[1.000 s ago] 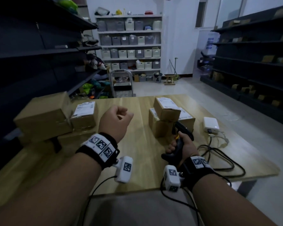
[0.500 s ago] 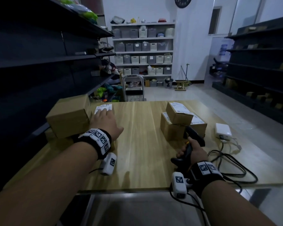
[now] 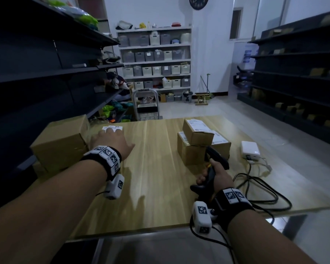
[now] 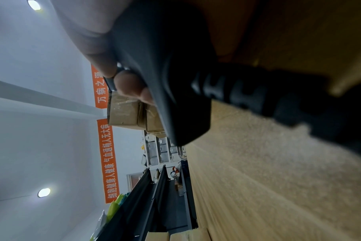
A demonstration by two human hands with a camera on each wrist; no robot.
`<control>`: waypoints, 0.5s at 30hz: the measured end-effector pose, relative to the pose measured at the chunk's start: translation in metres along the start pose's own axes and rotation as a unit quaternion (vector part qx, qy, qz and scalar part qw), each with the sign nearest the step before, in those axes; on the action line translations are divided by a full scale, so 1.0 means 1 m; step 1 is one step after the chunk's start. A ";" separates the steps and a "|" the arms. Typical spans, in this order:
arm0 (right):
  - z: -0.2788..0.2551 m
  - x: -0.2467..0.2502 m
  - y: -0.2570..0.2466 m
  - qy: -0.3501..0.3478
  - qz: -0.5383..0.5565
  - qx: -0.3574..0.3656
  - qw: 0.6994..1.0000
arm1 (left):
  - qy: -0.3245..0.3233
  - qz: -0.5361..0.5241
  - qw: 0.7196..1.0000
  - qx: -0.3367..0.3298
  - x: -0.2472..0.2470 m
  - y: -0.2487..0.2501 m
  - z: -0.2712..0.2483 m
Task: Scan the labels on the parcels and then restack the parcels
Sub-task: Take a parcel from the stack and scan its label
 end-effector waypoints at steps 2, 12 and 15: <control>0.001 0.001 0.000 -0.003 0.000 0.002 1.000 | -0.011 0.008 1.000 0.000 0.013 0.008 -0.012; 0.000 -0.001 0.001 -0.004 0.025 -0.017 1.000 | -0.025 -0.109 0.991 0.078 0.039 -0.002 -0.026; -0.003 -0.003 -0.001 -0.014 0.026 -0.018 0.999 | 0.020 -0.174 0.981 0.086 0.049 0.003 -0.037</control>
Point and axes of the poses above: each hand's wrist, its own z-axis towards the middle knuckle, its own x-axis out of the back of the hand, y = z × x, the point moved 3 cm from there along z, towards the middle knuckle, and after that the axes turned 5 degrees about y, right-handed, at the moved point
